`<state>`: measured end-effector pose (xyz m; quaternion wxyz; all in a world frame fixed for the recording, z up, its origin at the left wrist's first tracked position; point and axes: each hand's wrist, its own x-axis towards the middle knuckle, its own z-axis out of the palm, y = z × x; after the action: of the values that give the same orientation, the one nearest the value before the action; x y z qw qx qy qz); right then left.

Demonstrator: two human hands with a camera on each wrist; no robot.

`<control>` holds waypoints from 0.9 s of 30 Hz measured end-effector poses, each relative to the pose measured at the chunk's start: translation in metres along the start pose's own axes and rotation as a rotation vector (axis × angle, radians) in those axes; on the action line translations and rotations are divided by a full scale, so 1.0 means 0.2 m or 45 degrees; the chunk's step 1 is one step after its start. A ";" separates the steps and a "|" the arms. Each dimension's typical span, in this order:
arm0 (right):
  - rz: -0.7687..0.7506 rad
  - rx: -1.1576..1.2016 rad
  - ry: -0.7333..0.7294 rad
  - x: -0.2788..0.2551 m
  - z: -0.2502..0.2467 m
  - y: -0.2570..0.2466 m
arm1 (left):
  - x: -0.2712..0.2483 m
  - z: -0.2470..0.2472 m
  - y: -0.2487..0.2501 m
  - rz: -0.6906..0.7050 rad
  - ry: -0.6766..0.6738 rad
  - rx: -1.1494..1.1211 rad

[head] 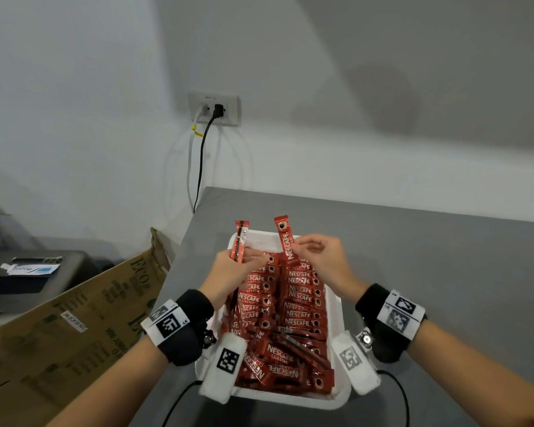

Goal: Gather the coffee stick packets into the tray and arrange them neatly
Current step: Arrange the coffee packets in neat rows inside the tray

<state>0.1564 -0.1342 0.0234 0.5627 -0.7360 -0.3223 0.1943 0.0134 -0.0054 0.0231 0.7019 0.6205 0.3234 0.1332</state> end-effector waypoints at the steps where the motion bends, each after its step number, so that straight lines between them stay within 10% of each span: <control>1: -0.002 0.035 -0.027 -0.02 0.02 0.00 | -0.01 0.02 0.00 0.005 -0.047 0.052; 6: -0.001 0.120 -0.078 -0.05 0.05 -0.04 | 0.01 0.08 0.02 0.258 0.126 0.361; 13: -0.307 -0.699 -0.352 -0.03 -0.06 -0.04 | 0.02 0.07 0.02 0.308 -0.080 0.717; 27: 0.168 -1.017 -0.698 -0.01 -0.01 0.16 | 0.03 -0.06 0.08 0.179 0.138 0.345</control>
<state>0.1641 -0.1414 -0.0064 0.1171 -0.8350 -0.4606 0.2774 0.0141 0.0102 0.0366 0.5822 0.7225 0.3316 0.1704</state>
